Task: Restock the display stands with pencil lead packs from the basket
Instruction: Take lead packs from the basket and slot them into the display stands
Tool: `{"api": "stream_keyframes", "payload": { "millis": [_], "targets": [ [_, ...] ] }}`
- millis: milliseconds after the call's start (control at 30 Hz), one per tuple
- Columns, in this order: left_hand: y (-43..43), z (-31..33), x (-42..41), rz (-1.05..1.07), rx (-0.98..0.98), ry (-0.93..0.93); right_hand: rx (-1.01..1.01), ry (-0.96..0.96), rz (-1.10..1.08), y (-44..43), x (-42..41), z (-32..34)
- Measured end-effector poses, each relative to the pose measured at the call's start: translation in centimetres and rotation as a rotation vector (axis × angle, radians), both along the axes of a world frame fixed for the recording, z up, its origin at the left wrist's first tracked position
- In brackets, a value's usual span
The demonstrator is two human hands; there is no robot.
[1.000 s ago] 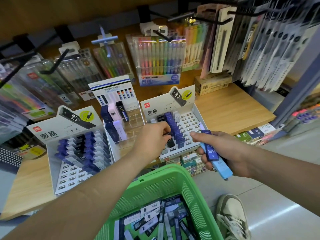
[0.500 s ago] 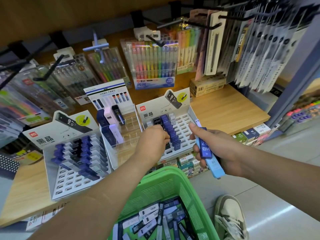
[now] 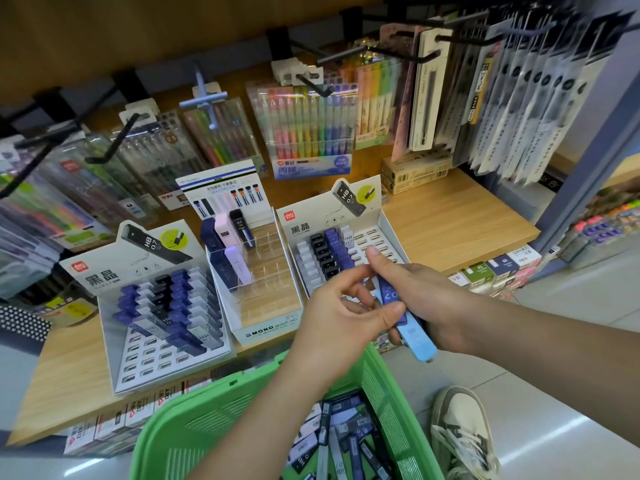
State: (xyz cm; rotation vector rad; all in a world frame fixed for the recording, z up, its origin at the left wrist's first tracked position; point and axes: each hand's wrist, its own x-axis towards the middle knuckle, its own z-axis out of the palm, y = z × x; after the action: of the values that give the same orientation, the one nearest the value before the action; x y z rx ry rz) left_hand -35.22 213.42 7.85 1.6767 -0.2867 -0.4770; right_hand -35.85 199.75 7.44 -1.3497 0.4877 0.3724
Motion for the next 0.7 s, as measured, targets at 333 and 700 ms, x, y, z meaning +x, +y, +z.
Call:
{"api": "stream_keyframes", "payload": {
  "millis": [333, 700],
  "targets": [
    [1.6, -0.8, -0.3, 0.104, -0.023, 0.117, -0.011, -0.063, 0.07, 0.3, -0.1, -0.2],
    [4.0, -1.0, 4.6, 0.316, 0.238, -0.105, 0.005, 0.065, -0.057, -2.5, 0.0, -0.2]
  ]
}}
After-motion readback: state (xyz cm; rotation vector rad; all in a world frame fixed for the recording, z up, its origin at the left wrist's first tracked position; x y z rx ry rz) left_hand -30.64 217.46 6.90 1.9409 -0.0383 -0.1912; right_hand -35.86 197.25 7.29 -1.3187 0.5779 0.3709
